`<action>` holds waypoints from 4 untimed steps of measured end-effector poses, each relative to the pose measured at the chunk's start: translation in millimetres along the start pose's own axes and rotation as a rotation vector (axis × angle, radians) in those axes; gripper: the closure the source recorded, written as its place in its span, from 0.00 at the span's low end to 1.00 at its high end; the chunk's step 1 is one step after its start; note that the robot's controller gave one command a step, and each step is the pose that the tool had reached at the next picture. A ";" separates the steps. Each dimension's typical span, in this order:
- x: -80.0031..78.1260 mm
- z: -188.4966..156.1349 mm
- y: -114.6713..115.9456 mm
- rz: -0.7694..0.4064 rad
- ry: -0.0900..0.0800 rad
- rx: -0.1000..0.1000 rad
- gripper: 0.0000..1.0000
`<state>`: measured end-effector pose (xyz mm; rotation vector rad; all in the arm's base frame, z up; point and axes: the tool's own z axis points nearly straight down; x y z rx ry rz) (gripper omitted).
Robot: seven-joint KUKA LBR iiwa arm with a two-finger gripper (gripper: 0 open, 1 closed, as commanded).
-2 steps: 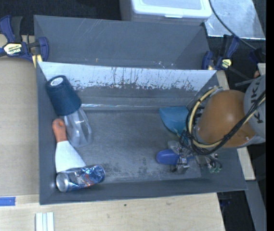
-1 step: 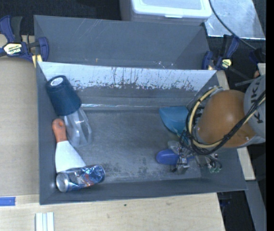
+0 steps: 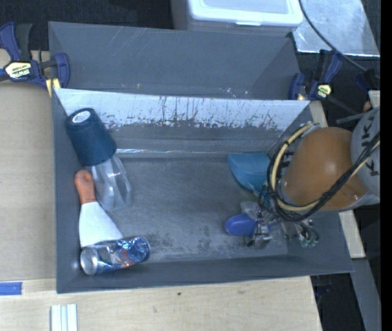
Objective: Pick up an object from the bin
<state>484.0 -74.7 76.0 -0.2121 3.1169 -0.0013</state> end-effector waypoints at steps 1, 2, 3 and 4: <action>-0.5 -10.1 -0.5 0.000 -0.002 0.001 1.00; -1.1 -17.8 -0.6 0.000 -0.004 0.002 1.00; -1.3 -33.2 -0.6 0.000 -0.004 0.002 1.00; -1.6 -50.1 -0.6 0.001 -0.005 0.002 1.00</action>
Offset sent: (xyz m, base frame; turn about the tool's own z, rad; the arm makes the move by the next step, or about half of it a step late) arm 0.0003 -0.0003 0.0222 0.0002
